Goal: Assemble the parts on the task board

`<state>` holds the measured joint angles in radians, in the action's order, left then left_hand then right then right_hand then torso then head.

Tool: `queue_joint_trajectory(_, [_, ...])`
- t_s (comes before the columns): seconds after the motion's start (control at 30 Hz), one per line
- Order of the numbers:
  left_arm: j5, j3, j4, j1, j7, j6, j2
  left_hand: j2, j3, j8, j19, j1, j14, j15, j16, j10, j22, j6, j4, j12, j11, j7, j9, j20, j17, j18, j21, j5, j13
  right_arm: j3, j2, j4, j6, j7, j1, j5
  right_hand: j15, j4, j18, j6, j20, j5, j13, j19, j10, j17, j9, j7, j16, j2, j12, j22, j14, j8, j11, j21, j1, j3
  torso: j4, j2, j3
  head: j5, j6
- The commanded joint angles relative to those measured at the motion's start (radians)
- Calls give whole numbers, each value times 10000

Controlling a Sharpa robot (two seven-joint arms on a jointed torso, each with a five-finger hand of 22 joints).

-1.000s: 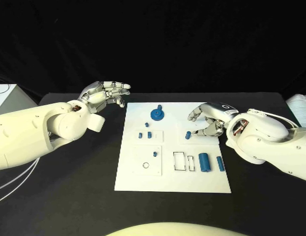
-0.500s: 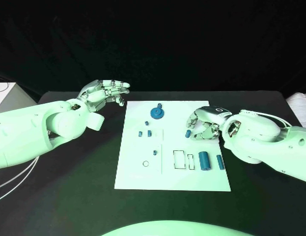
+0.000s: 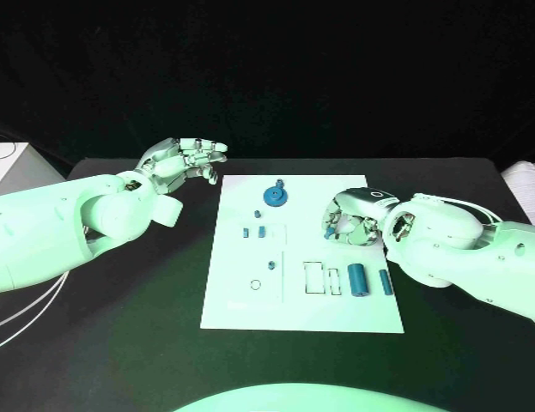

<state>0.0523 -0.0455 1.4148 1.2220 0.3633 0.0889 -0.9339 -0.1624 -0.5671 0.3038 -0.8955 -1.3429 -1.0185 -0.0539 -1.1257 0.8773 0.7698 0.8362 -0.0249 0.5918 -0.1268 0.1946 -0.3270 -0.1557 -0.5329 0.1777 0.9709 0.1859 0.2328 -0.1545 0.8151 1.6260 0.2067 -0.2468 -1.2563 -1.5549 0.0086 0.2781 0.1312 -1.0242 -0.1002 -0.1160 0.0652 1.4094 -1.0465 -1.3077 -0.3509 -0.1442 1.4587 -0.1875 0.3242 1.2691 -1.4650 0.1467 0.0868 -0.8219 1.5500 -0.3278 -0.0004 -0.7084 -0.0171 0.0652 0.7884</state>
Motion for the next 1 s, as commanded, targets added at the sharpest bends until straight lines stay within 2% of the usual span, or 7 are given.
queue_joint_trajectory(0.03, [20, 9, 30, 1, 7, -146, 1, -29, 41, 12, -61, 21, 33, -32, -10, -64, -5, -78, 18, 64, -27, 28, 12, 26, -6, 66, -26, 0, -10, -10, -47, -28, -119, 125, 42, -50, -64, -9, -155, -123, 40, -5, -4, 55, -178, -331, 0, 14, 46, -157, -166, 36, -576, 20, -28, -54, -48, -257, -6, -2, 3, 9, 8])
queue_joint_trajectory(0.37, [20, 9, 42, 1, -18, -159, -12, -27, 40, 7, -61, 25, 39, -35, -8, -74, -6, -97, 21, 65, -31, 34, 16, 25, -6, 65, -29, 1, -12, -25, -273, -176, 138, -5, 143, -324, -69, -82, -158, -245, 48, -3, 8, 56, -437, -336, -29, 14, 51, -311, -532, 90, -577, 42, -34, -59, -279, -764, 8, -4, 2, -16, 12])
queue_joint_trajectory(0.5, [20, 9, 46, 1, -25, -166, -13, -27, 40, 7, -61, 25, 39, -35, -8, -74, -6, -97, 21, 65, -31, 34, 16, 25, -6, 65, -29, 1, -12, -31, -307, -192, 278, -57, 170, -415, -101, -175, -156, -391, 61, 1, 27, 61, -622, -348, -77, 55, 57, -292, -609, 117, -580, 122, -75, -76, -315, -988, 13, -5, 4, -11, 20])
queue_joint_trajectory(0.53, [20, 9, 46, 1, -26, -167, -14, -27, 40, 7, -61, 25, 39, -35, -8, -74, -6, -97, 21, 65, -31, 34, 16, 25, -6, 65, -29, 1, -12, -32, -307, -188, 344, -71, 174, -440, -116, -229, -158, -439, 72, 12, 32, 66, -697, -357, -96, 70, 61, -274, -639, 135, -582, 151, -92, -97, -317, -1088, 11, -3, 1, -6, 24])
queue_joint_trajectory(0.63, [20, 9, 45, 1, -28, -167, -15, -27, 40, 7, -61, 25, 39, -35, -8, -74, -6, -97, 21, 65, -31, 34, 16, 25, -6, 65, -29, 1, -12, -33, -289, -160, 654, -111, 187, -507, -219, -593, -176, -695, 139, 392, 87, 107, -1125, -392, -198, 139, 77, -129, -695, 243, -591, 307, -195, -265, -179, -1622, -2, 5, -3, -4, 24])
queue_joint_trajectory(0.77, [20, 9, 42, 1, -28, -174, -14, -27, 40, 7, -61, 25, 39, -35, -8, -74, -6, -97, 21, 65, -31, 34, 16, 25, -6, 65, -29, 1, -12, -33, -225, -64, 968, -226, 200, -525, -290, -991, -218, -859, 214, 282, 152, 168, -1466, -478, -314, 182, 120, -92, -798, 406, -614, 446, -269, -535, -287, -2017, -7, 6, -7, 6, 12])
queue_joint_trajectory(1.0, [20, 9, 22, 1, -23, -190, -5, -27, 40, 7, -61, 25, 39, -35, -8, -74, -6, -97, 21, 65, -31, 34, 16, 25, -6, 65, -29, 1, -12, -3, -73, 221, 1507, -341, 165, -417, -300, -1324, -247, -889, 240, 171, 185, 200, -1625, -557, -424, 185, 161, -82, -992, 537, -634, 528, -294, -720, -580, -2296, -16, 18, -5, -6, -8])
